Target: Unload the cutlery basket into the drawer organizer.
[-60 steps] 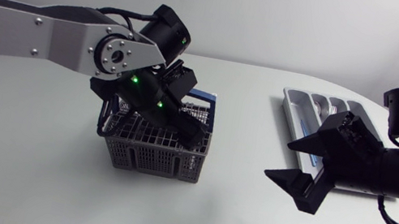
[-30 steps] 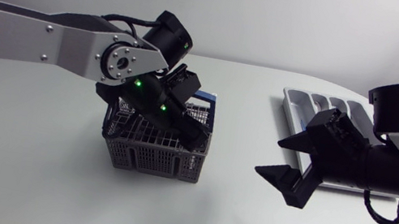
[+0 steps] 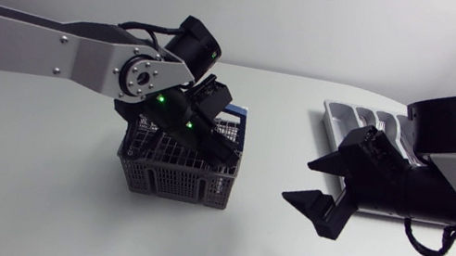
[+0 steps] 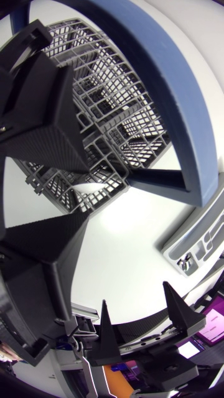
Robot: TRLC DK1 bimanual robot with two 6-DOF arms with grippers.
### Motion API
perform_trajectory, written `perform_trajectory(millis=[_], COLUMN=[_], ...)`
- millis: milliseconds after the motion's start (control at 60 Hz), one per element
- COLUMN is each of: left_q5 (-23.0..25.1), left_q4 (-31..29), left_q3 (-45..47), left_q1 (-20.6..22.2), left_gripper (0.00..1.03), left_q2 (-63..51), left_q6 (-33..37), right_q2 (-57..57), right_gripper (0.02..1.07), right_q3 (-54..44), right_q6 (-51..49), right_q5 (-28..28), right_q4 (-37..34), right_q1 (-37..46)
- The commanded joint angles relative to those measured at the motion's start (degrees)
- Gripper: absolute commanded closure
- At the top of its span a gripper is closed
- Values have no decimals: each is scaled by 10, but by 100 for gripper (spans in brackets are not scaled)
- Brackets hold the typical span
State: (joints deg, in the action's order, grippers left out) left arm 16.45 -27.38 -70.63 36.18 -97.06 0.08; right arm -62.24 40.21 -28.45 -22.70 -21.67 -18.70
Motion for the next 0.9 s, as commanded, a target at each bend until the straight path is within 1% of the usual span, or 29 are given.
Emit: perform_trajectory(millis=[0,250,267,283,333,483,500,533,550,883], left_q5=[6,6,6,6,6,6,5,5,5,5], left_q4=[4,15,16,18,26,33,36,40,43,63], left_q3=[18,23,23,24,28,32,34,36,37,59], left_q1=[-3,-4,-4,-4,-4,-4,-3,-3,-3,-10], left_gripper=[74,75,76,80,86,87,91,95,99,99], left_q2=[-13,-15,-15,-14,-11,-9,-8,-8,-6,20], left_q6=[11,11,11,11,10,9,9,8,7,7], right_q2=[-10,-12,-12,-13,-13,-13,-13,-12,-12,-14], right_gripper=[7,7,7,7,7,7,7,7,7,7], right_q3=[-14,-19,-20,-21,-21,-23,-23,-24,-24,-29], right_q6=[16,17,18,18,18,19,19,19,19,18], right_q5=[1,1,1,1,1,2,2,2,2,2], right_q4=[8,15,15,17,17,18,18,18,18,20], right_q1=[-4,-5,-5,-5,-7,-9,-9,-9,-9,-11])
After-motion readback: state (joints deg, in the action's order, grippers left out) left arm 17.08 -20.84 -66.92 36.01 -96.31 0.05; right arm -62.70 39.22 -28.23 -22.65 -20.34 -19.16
